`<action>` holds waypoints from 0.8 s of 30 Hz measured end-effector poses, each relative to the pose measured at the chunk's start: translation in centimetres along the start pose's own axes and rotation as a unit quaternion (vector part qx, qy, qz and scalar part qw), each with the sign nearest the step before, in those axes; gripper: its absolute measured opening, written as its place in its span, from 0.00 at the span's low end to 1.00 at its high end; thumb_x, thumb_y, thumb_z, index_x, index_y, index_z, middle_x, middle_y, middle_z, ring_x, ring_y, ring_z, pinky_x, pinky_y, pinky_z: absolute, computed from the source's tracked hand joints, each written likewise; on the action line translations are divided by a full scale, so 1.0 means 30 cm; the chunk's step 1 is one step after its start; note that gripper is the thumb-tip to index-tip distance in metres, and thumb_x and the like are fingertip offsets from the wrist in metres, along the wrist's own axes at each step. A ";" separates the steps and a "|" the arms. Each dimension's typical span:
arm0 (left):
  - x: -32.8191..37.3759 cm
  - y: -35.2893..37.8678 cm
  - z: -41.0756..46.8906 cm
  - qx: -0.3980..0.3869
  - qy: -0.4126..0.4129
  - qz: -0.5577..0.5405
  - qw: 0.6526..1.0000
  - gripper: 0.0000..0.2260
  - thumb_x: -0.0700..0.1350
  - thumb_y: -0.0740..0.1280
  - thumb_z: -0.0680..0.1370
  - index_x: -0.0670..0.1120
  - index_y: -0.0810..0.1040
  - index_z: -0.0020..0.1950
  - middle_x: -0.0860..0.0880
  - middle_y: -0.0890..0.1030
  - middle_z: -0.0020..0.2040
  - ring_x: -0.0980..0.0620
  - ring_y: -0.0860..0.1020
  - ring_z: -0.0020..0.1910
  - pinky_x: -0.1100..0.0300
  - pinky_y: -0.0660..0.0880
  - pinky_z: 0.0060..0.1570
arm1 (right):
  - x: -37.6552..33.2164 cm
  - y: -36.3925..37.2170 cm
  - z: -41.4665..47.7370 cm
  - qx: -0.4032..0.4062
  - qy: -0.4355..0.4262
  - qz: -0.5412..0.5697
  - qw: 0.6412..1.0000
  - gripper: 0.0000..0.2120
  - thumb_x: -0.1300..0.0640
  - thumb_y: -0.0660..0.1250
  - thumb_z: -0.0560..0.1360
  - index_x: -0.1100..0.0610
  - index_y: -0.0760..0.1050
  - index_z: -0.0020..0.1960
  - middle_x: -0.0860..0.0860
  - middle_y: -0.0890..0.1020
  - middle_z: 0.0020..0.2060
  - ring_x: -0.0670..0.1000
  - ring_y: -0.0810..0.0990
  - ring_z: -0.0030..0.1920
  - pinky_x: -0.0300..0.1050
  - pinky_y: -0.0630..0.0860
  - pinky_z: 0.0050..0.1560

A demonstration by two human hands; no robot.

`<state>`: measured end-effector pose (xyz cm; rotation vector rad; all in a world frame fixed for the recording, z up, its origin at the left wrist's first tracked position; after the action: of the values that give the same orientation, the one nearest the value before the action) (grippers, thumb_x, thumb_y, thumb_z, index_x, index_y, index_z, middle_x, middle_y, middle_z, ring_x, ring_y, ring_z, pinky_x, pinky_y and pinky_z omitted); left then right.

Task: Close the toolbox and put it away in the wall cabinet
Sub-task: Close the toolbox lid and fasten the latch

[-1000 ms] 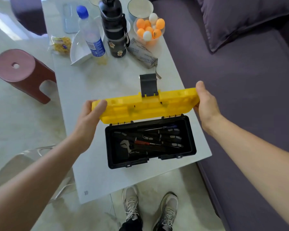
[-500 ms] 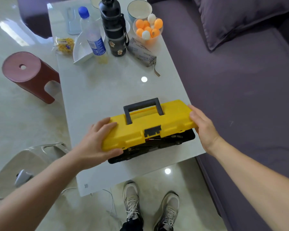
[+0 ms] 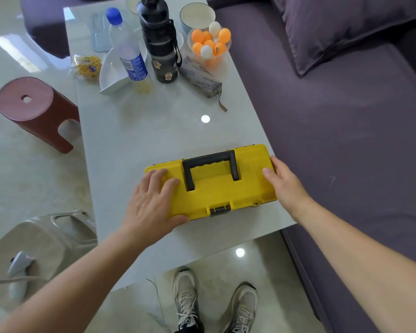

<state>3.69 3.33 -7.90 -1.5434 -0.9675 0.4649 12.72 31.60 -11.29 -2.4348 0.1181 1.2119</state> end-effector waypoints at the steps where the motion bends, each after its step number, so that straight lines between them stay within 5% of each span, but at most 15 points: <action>1: -0.004 -0.014 0.018 0.002 -0.015 -0.004 1.000 0.45 0.71 0.70 0.58 0.48 0.69 0.68 0.42 0.69 0.69 0.37 0.66 0.67 0.42 0.67 0.62 | -0.001 -0.002 -0.012 0.026 0.004 -0.010 1.000 0.27 0.45 0.58 0.78 0.50 0.55 0.75 0.49 0.65 0.73 0.51 0.65 0.70 0.54 0.64 0.69; 4: 0.008 -0.034 0.084 -0.005 -0.049 -0.056 0.997 0.56 0.75 0.66 0.52 0.50 0.57 0.74 0.44 0.62 0.74 0.40 0.59 0.72 0.42 0.51 0.72 | 0.010 -0.016 -0.111 0.170 0.020 0.007 0.985 0.25 0.46 0.61 0.77 0.55 0.63 0.70 0.52 0.71 0.68 0.52 0.70 0.67 0.52 0.68 0.65; 6: 0.035 -0.015 0.125 -0.031 -0.049 -0.071 0.996 0.61 0.77 0.65 0.52 0.51 0.47 0.77 0.46 0.54 0.78 0.43 0.50 0.77 0.41 0.39 0.72 | 0.035 0.003 -0.202 0.251 0.041 0.042 0.966 0.16 0.49 0.63 0.76 0.59 0.71 0.57 0.57 0.79 0.56 0.59 0.77 0.58 0.55 0.73 0.57; 8: 0.055 0.018 0.149 -0.063 -0.036 -0.051 0.996 0.62 0.77 0.65 0.54 0.51 0.41 0.78 0.48 0.51 0.79 0.44 0.46 0.78 0.39 0.38 0.72 | 0.084 0.045 -0.281 0.295 0.089 0.092 0.947 0.13 0.51 0.64 0.75 0.62 0.71 0.50 0.59 0.80 0.47 0.66 0.74 0.56 0.58 0.75 0.48; 9: 0.057 0.032 0.154 -0.077 -0.030 -0.038 0.996 0.62 0.77 0.64 0.54 0.52 0.40 0.78 0.48 0.51 0.79 0.44 0.46 0.78 0.38 0.38 0.72 | 0.113 0.074 -0.315 0.302 0.120 0.121 0.938 0.11 0.51 0.64 0.75 0.59 0.73 0.49 0.55 0.79 0.45 0.59 0.77 0.47 0.53 0.74 0.44; 10: 0.056 0.042 0.156 -0.084 -0.027 -0.030 0.996 0.61 0.78 0.64 0.55 0.52 0.40 0.78 0.49 0.51 0.79 0.44 0.46 0.77 0.38 0.39 0.72 | 0.144 0.111 -0.340 0.295 0.157 0.161 0.929 0.08 0.51 0.64 0.75 0.55 0.74 0.48 0.51 0.78 0.44 0.48 0.68 0.45 0.48 0.72 0.43; 12: 0.055 0.047 0.157 -0.088 -0.024 -0.028 0.995 0.61 0.78 0.64 0.54 0.52 0.42 0.78 0.49 0.52 0.78 0.44 0.47 0.77 0.37 0.39 0.72 | 0.189 0.229 -0.359 0.229 0.234 0.282 0.902 0.10 0.51 0.66 0.75 0.57 0.75 0.52 0.52 0.80 0.48 0.54 0.80 0.50 0.48 0.73 0.46; 16: 0.063 0.037 0.158 -0.074 -0.027 -0.040 0.996 0.60 0.75 0.68 0.53 0.52 0.47 0.77 0.49 0.57 0.76 0.44 0.50 0.76 0.38 0.41 0.72 | 0.113 0.410 -0.325 0.117 0.267 0.441 0.849 0.12 0.49 0.69 0.73 0.57 0.78 0.51 0.56 0.83 0.50 0.55 0.81 0.53 0.51 0.74 0.56; 21: 0.065 0.036 0.168 -0.074 -0.031 -0.027 0.996 0.60 0.75 0.68 0.51 0.52 0.50 0.76 0.50 0.59 0.75 0.45 0.54 0.75 0.39 0.47 0.71 | 0.059 0.438 -0.274 0.173 0.291 0.464 0.818 0.12 0.54 0.73 0.70 0.62 0.77 0.47 0.62 0.83 0.48 0.60 0.82 0.50 0.51 0.78 0.47; 24: 0.063 0.040 0.170 -0.072 -0.034 -0.030 0.996 0.60 0.75 0.68 0.51 0.52 0.51 0.76 0.50 0.60 0.75 0.46 0.55 0.74 0.39 0.47 0.71 | 0.062 0.452 -0.265 0.188 0.290 0.484 0.804 0.13 0.56 0.73 0.70 0.64 0.77 0.48 0.63 0.83 0.48 0.61 0.83 0.48 0.55 0.80 0.50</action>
<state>1.31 8.00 -9.76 -1.6324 -1.1165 0.4141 16.31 16.29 -12.93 -2.2646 1.7643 0.5556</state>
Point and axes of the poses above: each hand's wrist, its own z-axis towards the middle knuckle, its own y-axis out of the palm, x = y × z, the point moved 7 cm from there along z, towards the middle knuckle
